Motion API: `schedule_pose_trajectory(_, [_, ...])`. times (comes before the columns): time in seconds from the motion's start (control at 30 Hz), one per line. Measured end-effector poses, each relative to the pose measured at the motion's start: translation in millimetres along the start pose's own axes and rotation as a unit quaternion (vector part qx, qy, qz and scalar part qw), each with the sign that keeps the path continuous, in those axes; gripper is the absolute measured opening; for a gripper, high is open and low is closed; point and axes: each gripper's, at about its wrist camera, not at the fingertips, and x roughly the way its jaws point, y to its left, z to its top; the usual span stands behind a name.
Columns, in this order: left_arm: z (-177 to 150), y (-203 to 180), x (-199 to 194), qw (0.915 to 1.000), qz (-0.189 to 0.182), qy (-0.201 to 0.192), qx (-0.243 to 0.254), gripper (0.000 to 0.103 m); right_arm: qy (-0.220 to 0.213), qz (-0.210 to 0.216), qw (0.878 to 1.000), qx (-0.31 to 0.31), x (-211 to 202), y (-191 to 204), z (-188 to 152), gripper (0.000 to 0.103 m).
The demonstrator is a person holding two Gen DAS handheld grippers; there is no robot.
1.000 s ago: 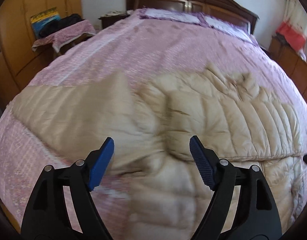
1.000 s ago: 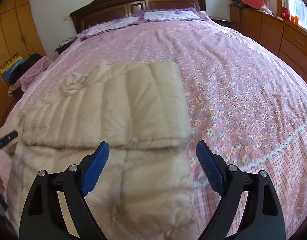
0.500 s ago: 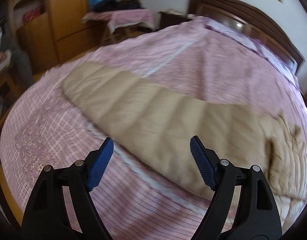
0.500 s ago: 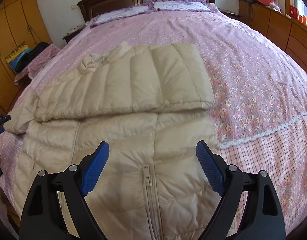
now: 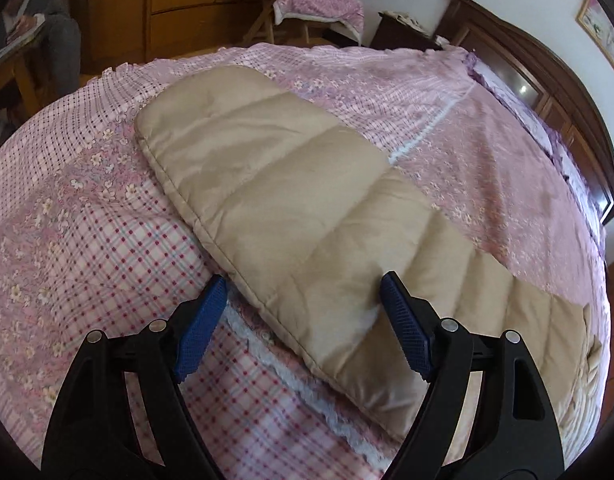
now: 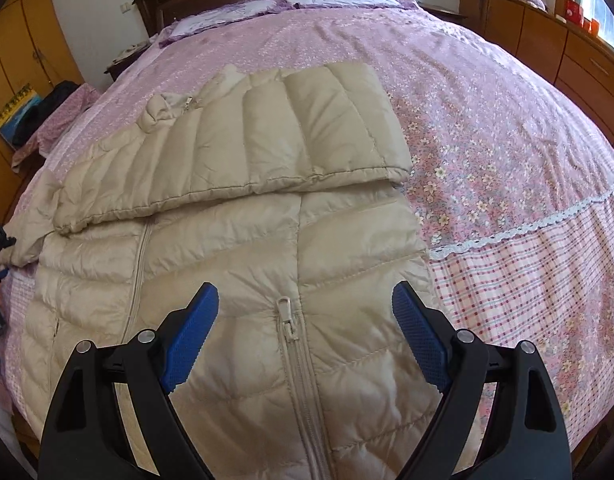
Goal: Fold large clothes
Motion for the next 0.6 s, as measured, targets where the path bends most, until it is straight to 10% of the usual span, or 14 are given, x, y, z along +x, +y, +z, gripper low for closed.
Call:
schedule_pose_trajectory(0.27, [0.8,-22.7,15.6,0.9964,0.037,-0.032,0.068,0.076,0.016,-0.002,1.0,0.01,11.7,6.4,-2.1,0.086])
schedule_pose_trajectory(0.43, [-9.6,-29.8,0.9,0.9925,0.04,-0.053,0.102,0.011,0.016,-0.001,1.0,0.012,8.7,7.8,-1.5,0.086])
schedule_pose_trajectory(0.6, [-17.8,-20.2,-34.3,0.9933,0.01,-0.072,0.089,0.006,0.017,0.002,1.0,0.007,6.8,8.3,1.4,0.087])
